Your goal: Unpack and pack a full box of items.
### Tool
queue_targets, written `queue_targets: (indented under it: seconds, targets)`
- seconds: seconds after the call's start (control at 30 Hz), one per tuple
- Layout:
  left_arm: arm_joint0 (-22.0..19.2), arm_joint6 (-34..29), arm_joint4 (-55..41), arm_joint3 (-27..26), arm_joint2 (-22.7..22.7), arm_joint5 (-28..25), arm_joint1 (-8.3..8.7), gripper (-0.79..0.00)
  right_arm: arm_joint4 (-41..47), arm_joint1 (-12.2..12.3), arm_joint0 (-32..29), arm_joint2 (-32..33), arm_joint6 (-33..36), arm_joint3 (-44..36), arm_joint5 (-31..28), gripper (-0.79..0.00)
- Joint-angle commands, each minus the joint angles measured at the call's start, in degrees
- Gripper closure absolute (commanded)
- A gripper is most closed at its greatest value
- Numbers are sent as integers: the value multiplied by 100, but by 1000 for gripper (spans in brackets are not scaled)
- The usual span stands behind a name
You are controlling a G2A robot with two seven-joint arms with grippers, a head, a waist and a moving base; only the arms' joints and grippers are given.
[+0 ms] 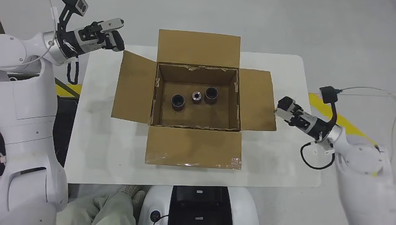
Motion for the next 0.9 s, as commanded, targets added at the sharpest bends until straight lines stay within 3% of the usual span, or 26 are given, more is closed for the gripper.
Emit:
queue_targets:
  seconds: [0.0, 0.57, 0.87]
  targets:
    - [0, 0, 0, 0, 0, 0, 0, -785, 75, 19, 61, -21, 52, 158, 14, -785]
    - [0, 0, 0, 0, 0, 0, 0, -785, 969, 121, 545, -667, 752, 1085, 129, -785]
    - [0, 0, 0, 0, 0, 0, 0, -785, 1354, 203, 399, -676, 1020, 690, 306, -785]
